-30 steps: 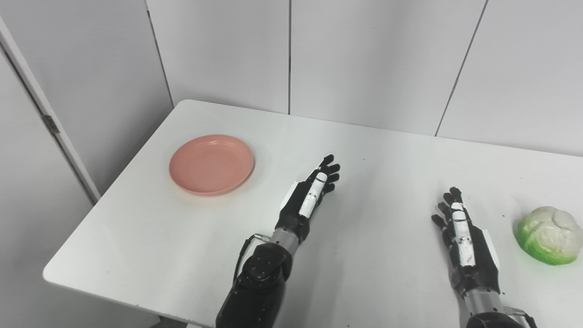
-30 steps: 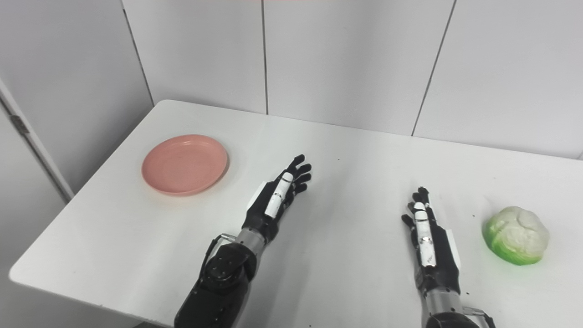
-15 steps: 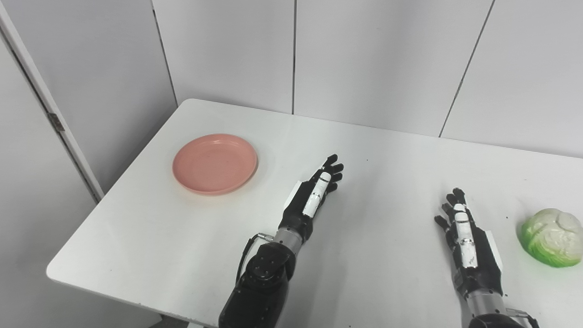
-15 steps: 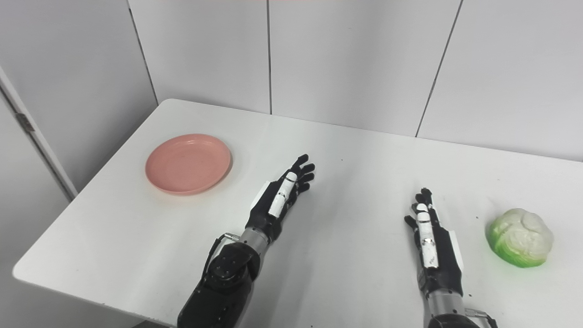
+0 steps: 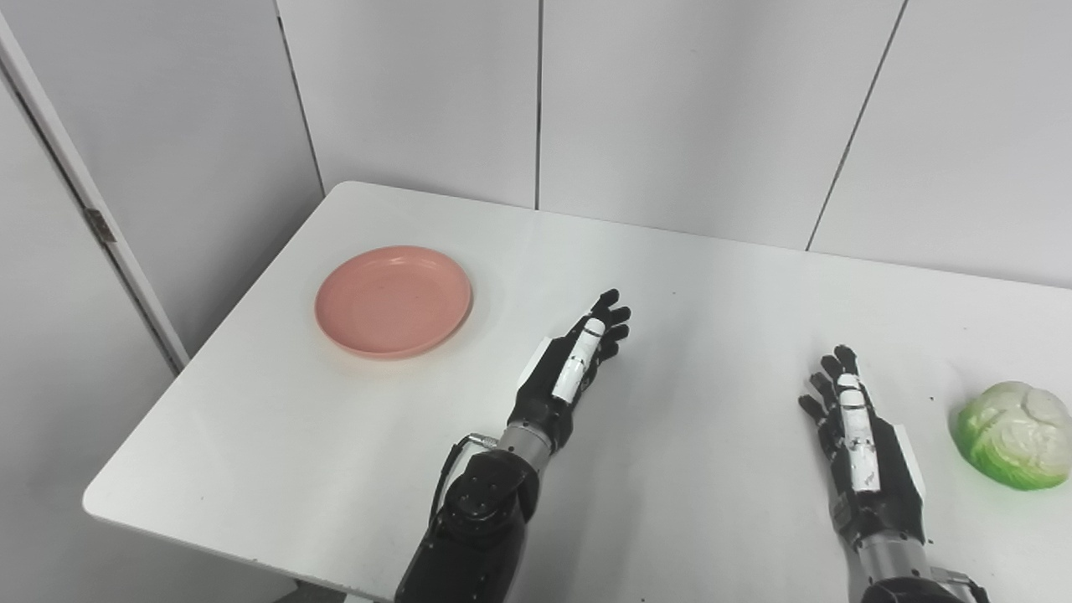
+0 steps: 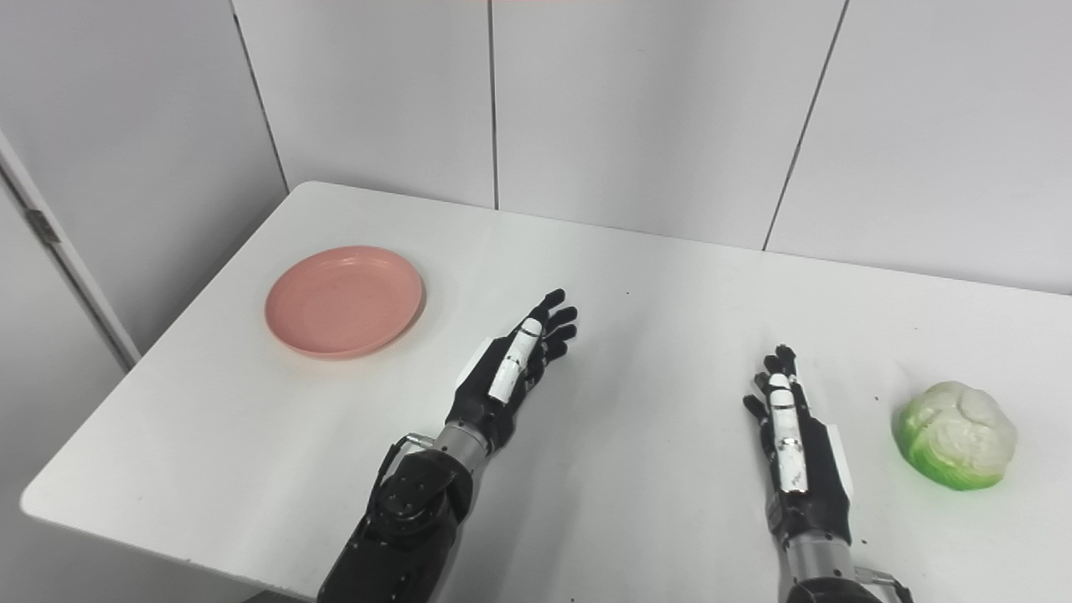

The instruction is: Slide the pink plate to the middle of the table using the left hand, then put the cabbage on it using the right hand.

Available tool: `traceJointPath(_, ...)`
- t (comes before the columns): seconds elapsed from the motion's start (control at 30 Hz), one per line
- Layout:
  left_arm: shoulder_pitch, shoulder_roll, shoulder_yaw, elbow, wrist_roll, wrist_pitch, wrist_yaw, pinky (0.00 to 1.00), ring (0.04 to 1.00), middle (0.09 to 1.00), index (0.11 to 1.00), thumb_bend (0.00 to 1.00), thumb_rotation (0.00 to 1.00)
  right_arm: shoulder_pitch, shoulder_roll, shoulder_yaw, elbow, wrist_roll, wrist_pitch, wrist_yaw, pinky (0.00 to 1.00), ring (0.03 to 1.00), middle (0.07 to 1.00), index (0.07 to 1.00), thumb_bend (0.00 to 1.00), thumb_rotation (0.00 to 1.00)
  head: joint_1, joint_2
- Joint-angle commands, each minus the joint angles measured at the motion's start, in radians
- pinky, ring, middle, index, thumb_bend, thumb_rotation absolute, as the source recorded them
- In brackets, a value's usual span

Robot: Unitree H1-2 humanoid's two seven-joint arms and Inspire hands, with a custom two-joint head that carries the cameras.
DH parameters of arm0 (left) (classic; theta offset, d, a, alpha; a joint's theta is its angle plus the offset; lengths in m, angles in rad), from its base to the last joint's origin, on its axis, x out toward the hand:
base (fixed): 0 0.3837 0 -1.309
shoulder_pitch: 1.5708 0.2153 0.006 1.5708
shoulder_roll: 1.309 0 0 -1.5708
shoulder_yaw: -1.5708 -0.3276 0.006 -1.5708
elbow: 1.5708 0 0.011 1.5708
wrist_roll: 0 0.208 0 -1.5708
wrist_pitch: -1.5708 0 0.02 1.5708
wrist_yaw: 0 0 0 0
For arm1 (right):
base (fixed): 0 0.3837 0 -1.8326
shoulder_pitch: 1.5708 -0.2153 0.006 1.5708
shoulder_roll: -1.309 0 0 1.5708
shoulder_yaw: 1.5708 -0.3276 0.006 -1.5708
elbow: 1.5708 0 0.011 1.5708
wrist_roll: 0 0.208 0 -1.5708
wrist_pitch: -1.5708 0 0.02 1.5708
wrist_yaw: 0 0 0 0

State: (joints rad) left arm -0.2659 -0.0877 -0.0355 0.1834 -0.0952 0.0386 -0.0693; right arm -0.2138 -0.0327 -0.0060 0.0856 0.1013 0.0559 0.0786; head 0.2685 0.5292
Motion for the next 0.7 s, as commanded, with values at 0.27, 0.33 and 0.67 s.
traceJointPath(0.27,-0.068,0.057,0.031,-0.179,-0.019,0.046,-0.004,0.98,0.91,0.92,0.914,0.49,1.0,-0.025,0.009,-0.002,-0.001,0.005,-0.052,0.003,0.99,0.968,0.979,0.995,0.15,1.0,-0.007,0.004)
traceJointPath(0.33,-0.079,0.07,0.043,-0.21,-0.031,0.065,-0.003,0.99,0.91,0.913,0.907,0.49,1.0,-0.026,0.009,-0.002,0.0,0.01,-0.048,0.007,0.99,0.971,0.983,0.998,0.15,1.0,-0.006,0.004)
traceJointPath(0.67,-0.126,0.102,0.147,-0.312,-0.162,0.147,0.002,0.91,0.886,0.887,0.882,0.47,1.0,-0.025,0.007,0.002,0.004,0.007,-0.053,0.006,1.0,0.966,0.98,0.995,0.15,1.0,0.016,-0.002)
